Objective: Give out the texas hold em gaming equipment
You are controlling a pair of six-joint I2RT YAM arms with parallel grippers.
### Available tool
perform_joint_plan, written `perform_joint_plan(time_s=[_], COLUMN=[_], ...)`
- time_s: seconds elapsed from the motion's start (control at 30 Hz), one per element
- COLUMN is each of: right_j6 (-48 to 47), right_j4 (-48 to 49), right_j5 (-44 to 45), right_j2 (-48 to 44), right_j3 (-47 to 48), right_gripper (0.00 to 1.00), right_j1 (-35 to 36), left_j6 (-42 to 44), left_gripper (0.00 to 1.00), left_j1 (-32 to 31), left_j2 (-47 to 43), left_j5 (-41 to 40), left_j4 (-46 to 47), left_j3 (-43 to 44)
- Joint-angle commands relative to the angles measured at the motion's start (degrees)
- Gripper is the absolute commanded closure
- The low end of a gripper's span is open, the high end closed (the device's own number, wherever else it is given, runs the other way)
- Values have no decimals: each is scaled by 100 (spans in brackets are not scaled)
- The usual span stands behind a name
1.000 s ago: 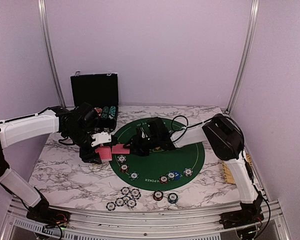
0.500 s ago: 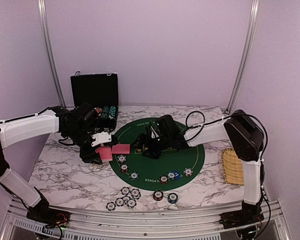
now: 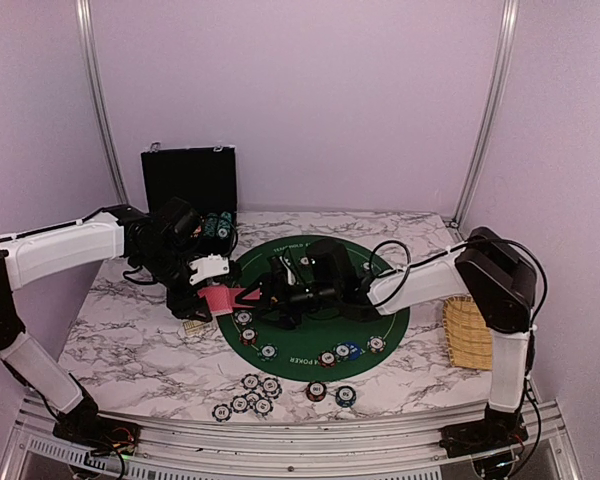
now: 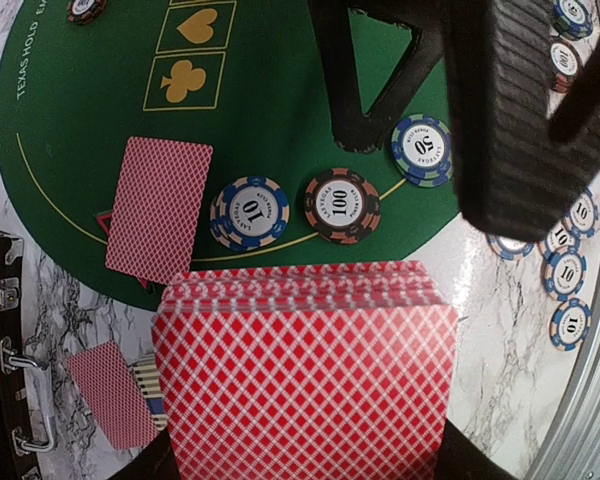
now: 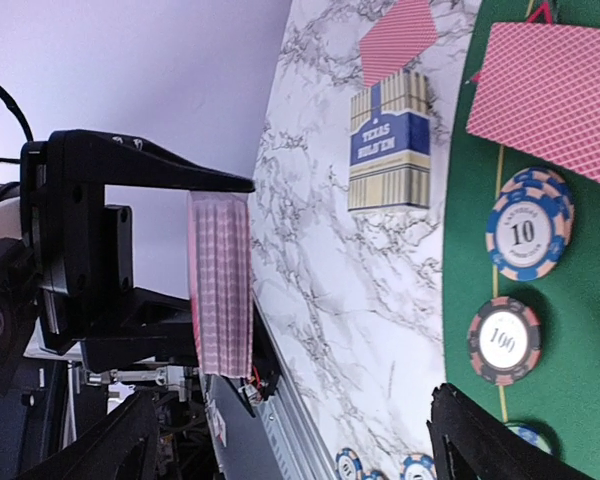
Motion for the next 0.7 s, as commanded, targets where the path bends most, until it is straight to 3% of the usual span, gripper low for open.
perform_joint_plan(time_s=[0.0,0.67], right_j6=[411,634], right_j4=[734,554], right_j5=[-183,-299], right_j2=[56,804], right_j3=[182,1206], right_gripper=[9,11], right_j1=[45,282], left_j6=[-155,-202], left_gripper=[92,92], left_j1=[-54,-155], left_j2=[54,130], left_j5=[233,329], left_j4=[-93,-100], left_j3=[253,323])
